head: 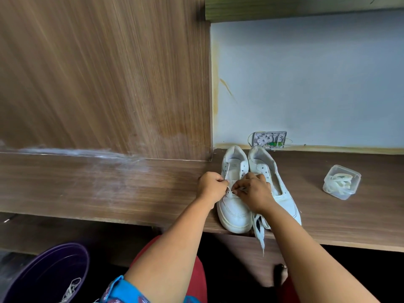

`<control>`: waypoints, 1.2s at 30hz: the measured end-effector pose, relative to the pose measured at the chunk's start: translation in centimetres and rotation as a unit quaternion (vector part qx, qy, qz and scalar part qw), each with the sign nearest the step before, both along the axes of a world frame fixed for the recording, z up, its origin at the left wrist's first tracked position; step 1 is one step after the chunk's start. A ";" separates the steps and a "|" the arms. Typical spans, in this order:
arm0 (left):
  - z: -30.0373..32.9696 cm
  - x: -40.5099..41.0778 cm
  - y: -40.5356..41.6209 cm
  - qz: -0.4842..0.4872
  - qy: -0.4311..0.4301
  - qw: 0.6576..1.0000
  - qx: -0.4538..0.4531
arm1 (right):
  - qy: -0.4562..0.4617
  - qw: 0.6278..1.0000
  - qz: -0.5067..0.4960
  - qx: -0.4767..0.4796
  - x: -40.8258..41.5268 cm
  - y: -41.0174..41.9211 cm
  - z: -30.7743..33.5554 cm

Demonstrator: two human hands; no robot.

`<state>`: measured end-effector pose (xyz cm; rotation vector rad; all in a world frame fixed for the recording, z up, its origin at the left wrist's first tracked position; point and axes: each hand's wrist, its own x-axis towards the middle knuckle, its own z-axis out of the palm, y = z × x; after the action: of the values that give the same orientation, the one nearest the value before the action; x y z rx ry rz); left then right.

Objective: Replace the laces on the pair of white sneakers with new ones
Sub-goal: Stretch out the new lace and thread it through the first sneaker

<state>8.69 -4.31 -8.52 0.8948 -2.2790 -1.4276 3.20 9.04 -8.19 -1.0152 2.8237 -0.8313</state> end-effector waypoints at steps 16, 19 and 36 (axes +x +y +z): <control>3.5 2.4 0.7 -0.128 -0.104 0.965 -0.203 | -0.057 0.997 -0.017 0.055 -0.5 -0.5 0.7; 6.1 4.1 -2.4 -0.179 -0.227 0.936 -0.199 | -0.045 0.997 -0.001 0.067 -0.4 -0.2 0.7; 7.9 5.3 -4.7 -0.360 -0.353 0.814 -0.287 | -0.011 0.992 0.015 0.125 0.2 0.0 0.7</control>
<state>14.00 -8.98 -0.65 0.3751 -3.5899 -0.4573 3.35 9.01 -7.46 -1.0011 2.7949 -0.4665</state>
